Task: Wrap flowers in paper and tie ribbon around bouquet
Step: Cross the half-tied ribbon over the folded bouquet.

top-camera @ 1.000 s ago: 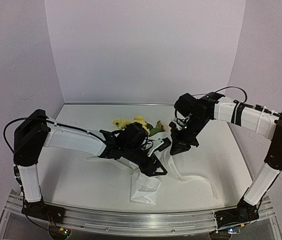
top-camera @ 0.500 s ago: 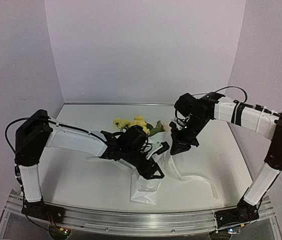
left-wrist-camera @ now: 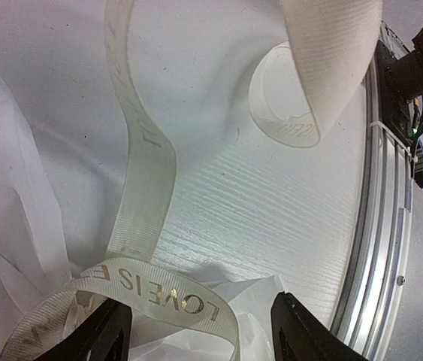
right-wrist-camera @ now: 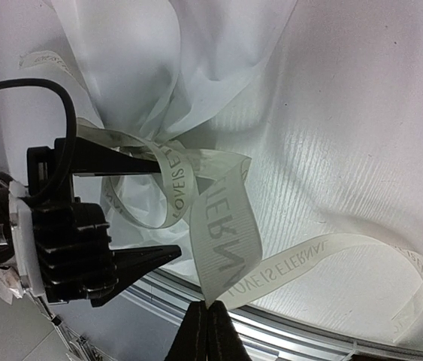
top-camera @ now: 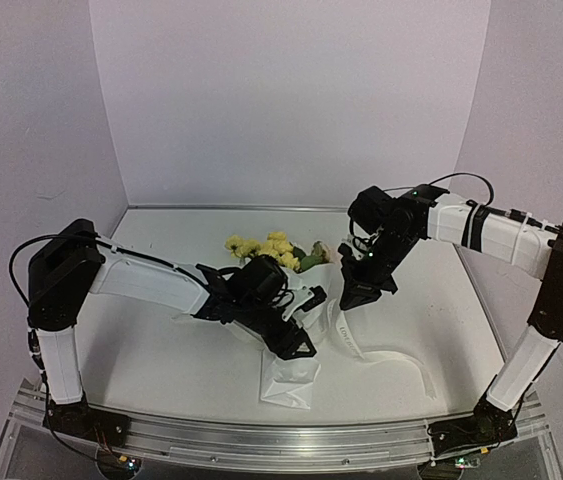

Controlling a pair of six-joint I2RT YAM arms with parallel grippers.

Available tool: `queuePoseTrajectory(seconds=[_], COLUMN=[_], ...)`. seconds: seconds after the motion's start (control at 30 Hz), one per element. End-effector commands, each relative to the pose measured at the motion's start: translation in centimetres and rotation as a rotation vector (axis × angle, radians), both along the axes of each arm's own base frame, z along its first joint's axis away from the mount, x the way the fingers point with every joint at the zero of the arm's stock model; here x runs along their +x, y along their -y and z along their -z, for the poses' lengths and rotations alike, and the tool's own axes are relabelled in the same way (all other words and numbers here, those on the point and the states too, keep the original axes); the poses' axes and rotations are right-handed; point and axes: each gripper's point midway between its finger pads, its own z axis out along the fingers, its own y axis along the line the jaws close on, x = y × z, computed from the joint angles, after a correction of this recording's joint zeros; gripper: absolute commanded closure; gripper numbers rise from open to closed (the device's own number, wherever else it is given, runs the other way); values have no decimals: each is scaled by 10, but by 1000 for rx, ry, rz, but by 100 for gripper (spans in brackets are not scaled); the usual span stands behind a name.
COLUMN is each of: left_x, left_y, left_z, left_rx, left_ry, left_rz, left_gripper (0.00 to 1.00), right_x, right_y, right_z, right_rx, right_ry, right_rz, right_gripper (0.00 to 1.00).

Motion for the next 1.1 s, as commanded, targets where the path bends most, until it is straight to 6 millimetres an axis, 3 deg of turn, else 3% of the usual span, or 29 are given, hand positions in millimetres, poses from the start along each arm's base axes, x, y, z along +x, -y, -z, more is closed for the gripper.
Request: queuePoseTrajectory(seconds=[0.0,0.2,0.53,0.7,0.83,1.07], left_x=[4,1,-7,-14,-8,0], left_y=[3,5,-8,-7,-11,-31], left_z=[-45,-77,-91,-83,-55,-36], left_rx=[-97,-163,-170,-162,-61,-13], left_ry=[58,77,81,54,29,35], left_rz=[-5,4,8,61,22,-55], left_gripper=[34,33,37,40,44,37], right_x=[0,-1,-10,-12,-12,-12], right_y=[-1,-1,-12,-16,-14,-14], right_z=[-5,-9,-18,-19,-17,-16], right_rx=[1,8,67,76,67,64], right_ry=[13,17,-36,-48,-46,-48], right_rz=[-13,-12,3,2,3,4], right_gripper=[100,100,100,100,100,100])
